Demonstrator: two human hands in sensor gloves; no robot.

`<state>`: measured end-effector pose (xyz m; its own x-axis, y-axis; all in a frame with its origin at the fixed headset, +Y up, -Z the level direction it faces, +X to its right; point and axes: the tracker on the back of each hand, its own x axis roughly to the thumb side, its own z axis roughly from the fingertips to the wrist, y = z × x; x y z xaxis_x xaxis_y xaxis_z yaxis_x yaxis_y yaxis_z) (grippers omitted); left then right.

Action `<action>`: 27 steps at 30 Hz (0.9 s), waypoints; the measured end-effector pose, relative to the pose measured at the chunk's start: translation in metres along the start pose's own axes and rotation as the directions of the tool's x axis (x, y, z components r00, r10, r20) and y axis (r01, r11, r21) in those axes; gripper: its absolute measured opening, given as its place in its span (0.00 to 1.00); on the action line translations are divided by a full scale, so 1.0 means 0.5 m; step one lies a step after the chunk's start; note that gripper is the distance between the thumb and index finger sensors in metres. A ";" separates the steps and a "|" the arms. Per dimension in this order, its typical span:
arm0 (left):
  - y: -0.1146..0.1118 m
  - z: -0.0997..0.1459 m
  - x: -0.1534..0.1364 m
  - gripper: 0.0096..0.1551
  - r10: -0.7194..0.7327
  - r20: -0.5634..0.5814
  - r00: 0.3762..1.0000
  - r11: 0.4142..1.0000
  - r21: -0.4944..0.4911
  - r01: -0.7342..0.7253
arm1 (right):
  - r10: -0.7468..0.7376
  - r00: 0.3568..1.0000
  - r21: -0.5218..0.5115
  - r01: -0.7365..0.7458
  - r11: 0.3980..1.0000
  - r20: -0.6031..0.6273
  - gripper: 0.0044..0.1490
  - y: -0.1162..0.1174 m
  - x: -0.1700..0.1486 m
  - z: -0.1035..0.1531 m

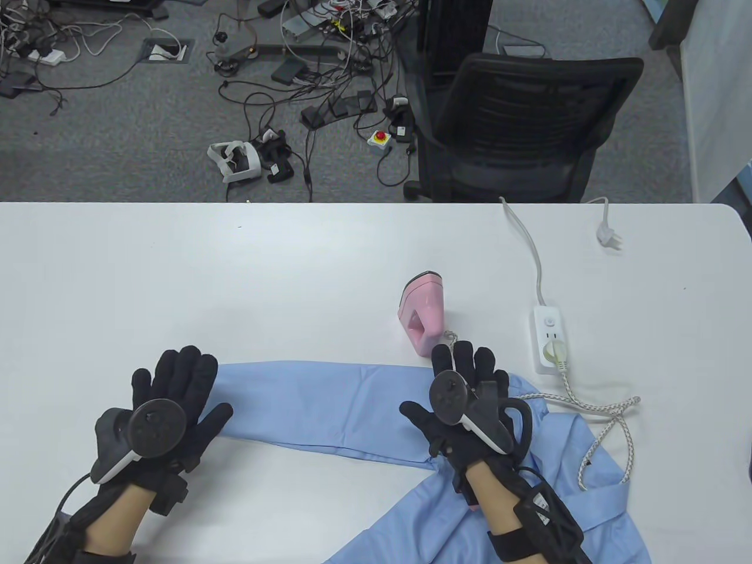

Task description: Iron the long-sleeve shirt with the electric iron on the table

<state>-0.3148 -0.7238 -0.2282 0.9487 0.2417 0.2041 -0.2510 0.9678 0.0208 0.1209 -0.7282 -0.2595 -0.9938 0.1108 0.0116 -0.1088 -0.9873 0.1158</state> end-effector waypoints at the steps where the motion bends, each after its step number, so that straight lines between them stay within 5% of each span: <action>1: 0.000 0.000 0.002 0.45 -0.014 0.003 1.000 1.000 0.003 0.014 | -0.029 1.000 -0.014 0.029 0.999 0.005 0.63 0.001 -0.003 0.001; 27: -0.014 0.002 0.013 0.44 -0.029 0.018 0.999 0.999 -0.040 0.029 | -0.151 0.988 -0.023 0.151 0.988 0.024 0.58 0.007 -0.023 0.022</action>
<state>-0.3071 -0.7290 -0.2260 0.9518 0.2124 0.2211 -0.2151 0.9765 -0.0120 0.1320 -0.7314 -0.2483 -0.9651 0.2613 0.0177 -0.2586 -0.9615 0.0934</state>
